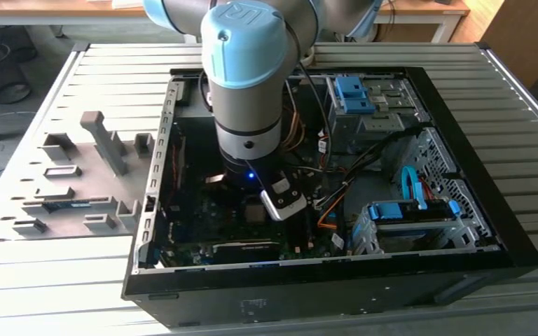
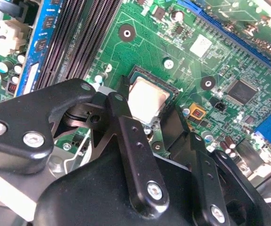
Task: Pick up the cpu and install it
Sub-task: 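Place the cpu into insertion slot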
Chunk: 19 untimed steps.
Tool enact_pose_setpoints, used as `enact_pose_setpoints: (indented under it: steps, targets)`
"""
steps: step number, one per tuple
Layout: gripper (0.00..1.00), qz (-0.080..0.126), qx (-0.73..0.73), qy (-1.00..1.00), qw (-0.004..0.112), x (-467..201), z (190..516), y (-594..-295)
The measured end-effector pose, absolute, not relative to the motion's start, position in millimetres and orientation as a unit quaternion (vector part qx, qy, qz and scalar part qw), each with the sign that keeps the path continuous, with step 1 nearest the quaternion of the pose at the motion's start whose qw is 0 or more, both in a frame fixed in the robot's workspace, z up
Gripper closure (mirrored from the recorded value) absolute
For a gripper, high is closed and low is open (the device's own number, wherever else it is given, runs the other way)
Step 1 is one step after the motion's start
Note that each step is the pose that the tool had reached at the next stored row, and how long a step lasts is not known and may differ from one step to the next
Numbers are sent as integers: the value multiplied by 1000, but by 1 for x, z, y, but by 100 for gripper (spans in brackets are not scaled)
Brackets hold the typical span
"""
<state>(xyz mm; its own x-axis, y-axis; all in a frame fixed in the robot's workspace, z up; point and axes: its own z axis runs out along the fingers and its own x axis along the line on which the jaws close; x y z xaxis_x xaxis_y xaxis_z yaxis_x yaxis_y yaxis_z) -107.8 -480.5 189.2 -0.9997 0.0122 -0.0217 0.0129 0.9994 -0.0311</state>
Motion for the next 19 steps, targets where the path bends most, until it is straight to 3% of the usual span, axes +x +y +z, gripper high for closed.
enact_pose_setpoints:
  steps: [11, 19]
  targets:
    - [46, -16, 6, 1000, 11, -109, 189, -481]
    - [46, -16, 6, 1000, 11, -109, 210, -481]
